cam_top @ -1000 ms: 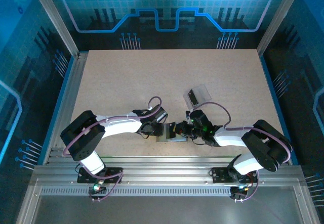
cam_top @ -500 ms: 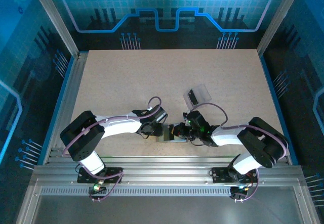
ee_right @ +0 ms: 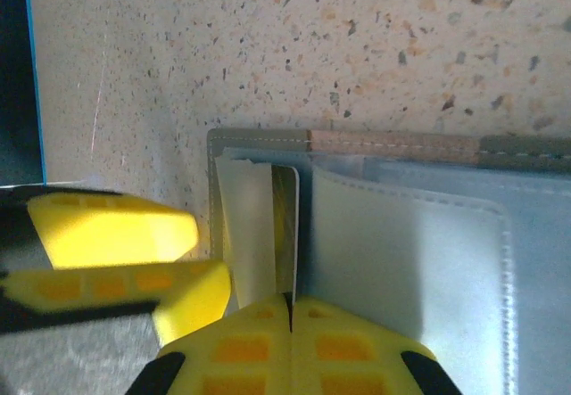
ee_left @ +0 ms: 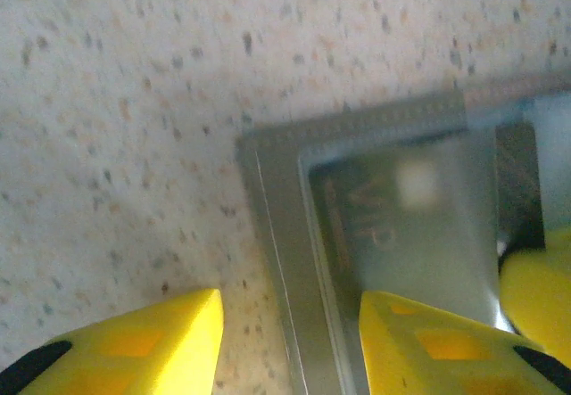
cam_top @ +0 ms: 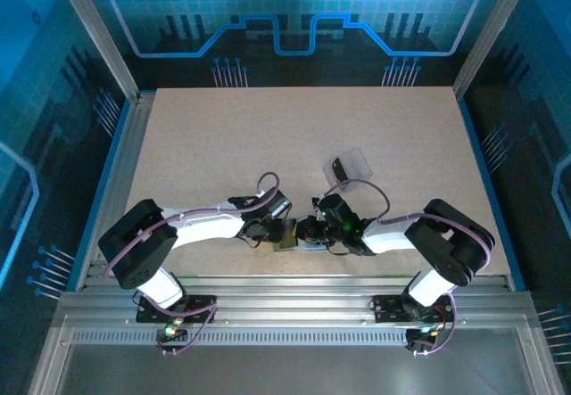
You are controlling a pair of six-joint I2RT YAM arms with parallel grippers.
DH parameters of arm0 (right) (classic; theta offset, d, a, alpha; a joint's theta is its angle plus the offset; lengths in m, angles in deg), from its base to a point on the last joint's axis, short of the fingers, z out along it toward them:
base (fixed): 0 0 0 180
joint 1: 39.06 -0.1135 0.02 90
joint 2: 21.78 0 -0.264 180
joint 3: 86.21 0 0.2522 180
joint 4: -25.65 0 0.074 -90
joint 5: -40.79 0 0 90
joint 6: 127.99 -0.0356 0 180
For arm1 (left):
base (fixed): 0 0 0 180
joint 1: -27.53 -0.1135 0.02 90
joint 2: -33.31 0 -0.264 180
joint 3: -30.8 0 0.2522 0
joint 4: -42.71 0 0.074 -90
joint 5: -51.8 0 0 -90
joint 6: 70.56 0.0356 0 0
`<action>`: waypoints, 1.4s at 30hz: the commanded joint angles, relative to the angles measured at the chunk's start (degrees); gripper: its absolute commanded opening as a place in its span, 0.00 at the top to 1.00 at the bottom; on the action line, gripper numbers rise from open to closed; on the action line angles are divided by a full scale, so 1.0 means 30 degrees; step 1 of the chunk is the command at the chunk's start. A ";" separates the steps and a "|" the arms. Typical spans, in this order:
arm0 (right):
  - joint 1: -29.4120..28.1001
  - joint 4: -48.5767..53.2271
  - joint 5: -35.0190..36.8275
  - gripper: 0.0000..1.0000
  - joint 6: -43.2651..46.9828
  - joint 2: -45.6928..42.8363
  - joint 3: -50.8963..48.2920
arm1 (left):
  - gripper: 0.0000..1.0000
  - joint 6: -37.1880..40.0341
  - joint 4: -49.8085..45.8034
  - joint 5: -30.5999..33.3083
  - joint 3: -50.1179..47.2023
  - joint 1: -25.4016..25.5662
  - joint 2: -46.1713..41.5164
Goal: Put the credit cards into the card holder
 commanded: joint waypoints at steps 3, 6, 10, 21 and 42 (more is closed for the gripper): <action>-0.0326 0.2901 0.0848 1.00 0.0731 -0.0090 0.0270 | 0.55 -0.0738 0.0293 -0.3499 -0.1890 -0.1378 -0.2581; -0.0367 0.3636 0.0988 1.00 0.1118 -0.0316 0.0569 | 0.61 -0.0747 0.0504 -0.4112 -0.2236 -0.1772 -0.3535; -0.0403 0.4476 0.0970 1.00 0.1486 -0.0308 0.0970 | 0.76 -0.0743 0.0958 -0.4806 -0.2267 -0.2048 -0.3577; -0.0787 0.4884 0.0805 0.99 0.1681 0.0220 0.1647 | 0.94 -0.0622 0.2267 -0.5248 -0.1863 -0.2272 -0.0960; -0.2155 0.6864 0.1297 0.78 0.2462 0.1262 0.4175 | 0.95 -0.1135 0.2775 -0.4736 -0.2621 -0.2141 -0.0543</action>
